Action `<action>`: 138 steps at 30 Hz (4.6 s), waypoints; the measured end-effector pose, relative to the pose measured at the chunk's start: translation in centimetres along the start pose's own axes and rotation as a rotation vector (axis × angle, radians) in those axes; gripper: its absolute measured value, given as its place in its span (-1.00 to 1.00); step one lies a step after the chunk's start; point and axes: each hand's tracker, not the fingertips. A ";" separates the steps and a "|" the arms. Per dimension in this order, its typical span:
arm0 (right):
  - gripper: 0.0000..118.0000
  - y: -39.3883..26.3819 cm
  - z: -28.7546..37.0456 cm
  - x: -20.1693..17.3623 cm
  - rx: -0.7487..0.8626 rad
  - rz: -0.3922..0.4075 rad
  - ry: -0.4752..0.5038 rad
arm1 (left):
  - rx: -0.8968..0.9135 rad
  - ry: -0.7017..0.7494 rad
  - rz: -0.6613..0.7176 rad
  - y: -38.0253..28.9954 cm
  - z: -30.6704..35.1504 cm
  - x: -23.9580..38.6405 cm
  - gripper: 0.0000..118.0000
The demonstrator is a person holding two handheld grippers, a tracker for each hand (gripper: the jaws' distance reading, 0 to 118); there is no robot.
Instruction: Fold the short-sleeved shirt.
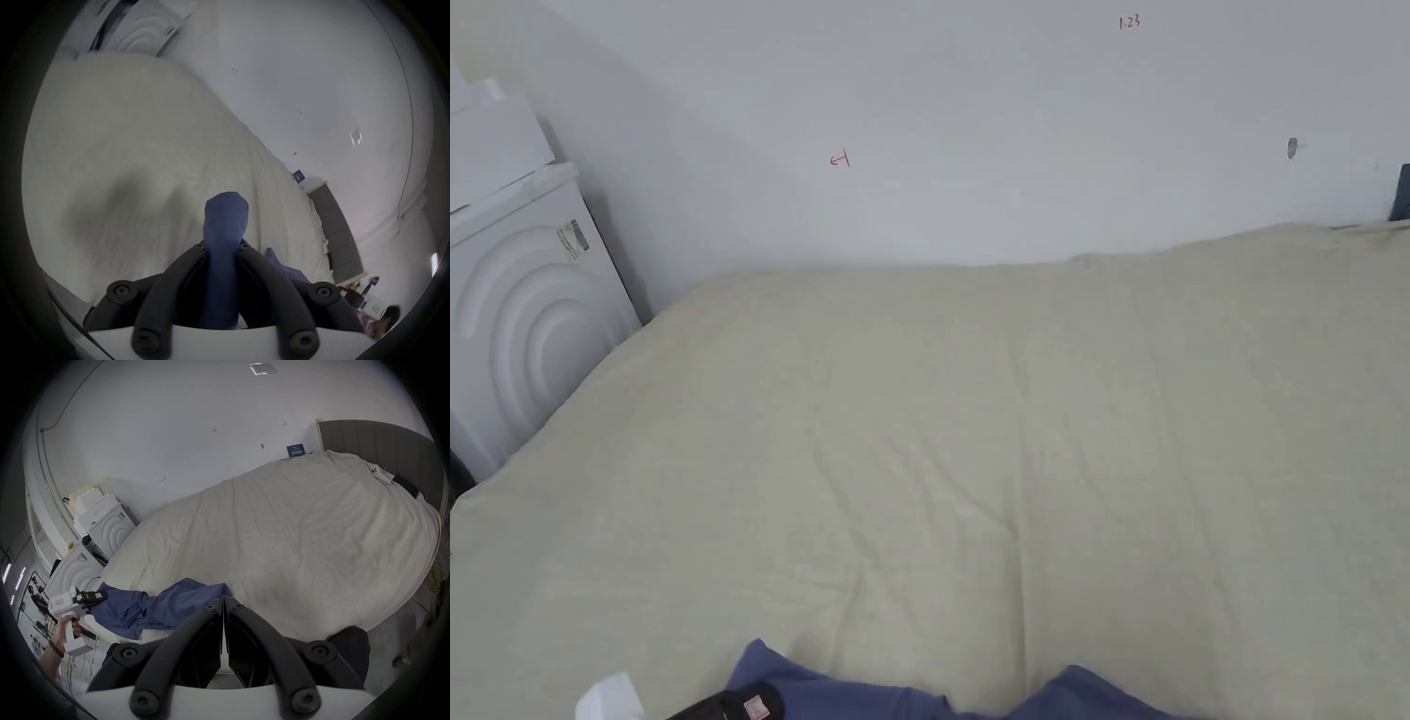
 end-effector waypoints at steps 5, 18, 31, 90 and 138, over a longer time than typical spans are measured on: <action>-0.98 -0.6 -0.2 0.3 -0.015 -0.012 0.005 | -0.002 -0.030 -0.137 -3.1 -3.3 7.6 -0.76; -0.98 -1.7 2.4 3.7 0.009 -0.049 -0.111 | -0.272 0.015 -0.264 -16.2 -20.3 17.0 -0.40; -0.98 -1.4 2.0 4.5 0.025 -0.115 -0.071 | -0.165 -0.220 0.016 -11.5 -15.4 14.1 -0.64; -0.98 -5.2 -17.8 5.1 -0.314 -0.372 0.406 | -0.365 -0.281 0.104 -11.7 -19.1 2.8 0.06; -0.98 4.2 -6.7 -1.6 -0.110 -0.022 0.306 | 0.164 0.351 -0.255 14.6 13.7 -6.0 0.01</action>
